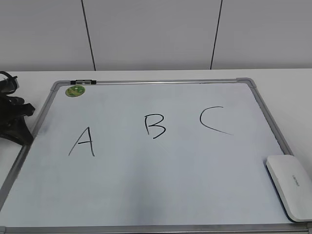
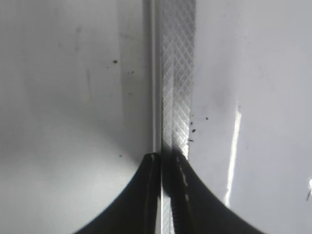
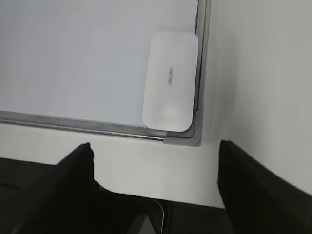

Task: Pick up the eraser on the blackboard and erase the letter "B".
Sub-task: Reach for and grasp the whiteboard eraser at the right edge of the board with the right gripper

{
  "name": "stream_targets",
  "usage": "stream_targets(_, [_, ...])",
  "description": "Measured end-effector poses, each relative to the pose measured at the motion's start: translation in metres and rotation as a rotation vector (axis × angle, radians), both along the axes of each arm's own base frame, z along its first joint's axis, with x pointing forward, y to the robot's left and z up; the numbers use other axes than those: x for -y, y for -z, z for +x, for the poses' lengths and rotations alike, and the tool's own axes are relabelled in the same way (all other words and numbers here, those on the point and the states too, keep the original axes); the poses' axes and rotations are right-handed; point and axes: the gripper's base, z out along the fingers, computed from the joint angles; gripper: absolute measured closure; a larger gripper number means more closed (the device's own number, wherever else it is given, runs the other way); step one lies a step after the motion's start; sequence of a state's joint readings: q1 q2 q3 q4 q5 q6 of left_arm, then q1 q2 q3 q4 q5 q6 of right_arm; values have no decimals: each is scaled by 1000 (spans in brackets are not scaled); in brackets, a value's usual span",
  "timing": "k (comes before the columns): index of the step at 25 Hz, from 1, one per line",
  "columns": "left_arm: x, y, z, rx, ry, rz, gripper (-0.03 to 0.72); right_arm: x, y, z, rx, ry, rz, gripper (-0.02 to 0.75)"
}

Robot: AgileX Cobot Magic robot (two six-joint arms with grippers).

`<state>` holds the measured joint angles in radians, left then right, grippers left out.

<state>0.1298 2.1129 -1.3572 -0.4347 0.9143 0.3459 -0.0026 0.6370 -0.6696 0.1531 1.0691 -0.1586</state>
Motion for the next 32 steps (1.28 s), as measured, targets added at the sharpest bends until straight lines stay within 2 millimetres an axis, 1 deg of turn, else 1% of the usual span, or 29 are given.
stream_targets(3, [0,0,0,-2,1,-1,658,0,13,22,-113,-11,-4,151])
stream_targets(6, [0,1,0,-10,1,-3,658,0,25,42,-180,-11,-4,151])
stream_targets(8, [0,1,0,-11,2,-4,658,0,29,50,-199,-8,-4,151])
stream_targets(9, [0,1,0,-11,2,-4,659,0,32,59,-216,-5,-4,151])
stream_targets(11, [0,1,0,-11,2,-4,659,0,35,72,-236,-4,-5,151])
stream_targets(15, [0,1,0,-11,2,-4,659,1,46,91,-272,2,-5,151])
stream_targets(19, [0,1,0,-11,2,-4,659,0,60,104,-323,8,2,151])
stream_targets(26, [-1,-1,2,-7,8,-3,659,1,76,118,-352,16,1,151])
stream_targets(32, [-1,0,2,-12,13,2,659,-14,85,126,-342,-59,-54,151])
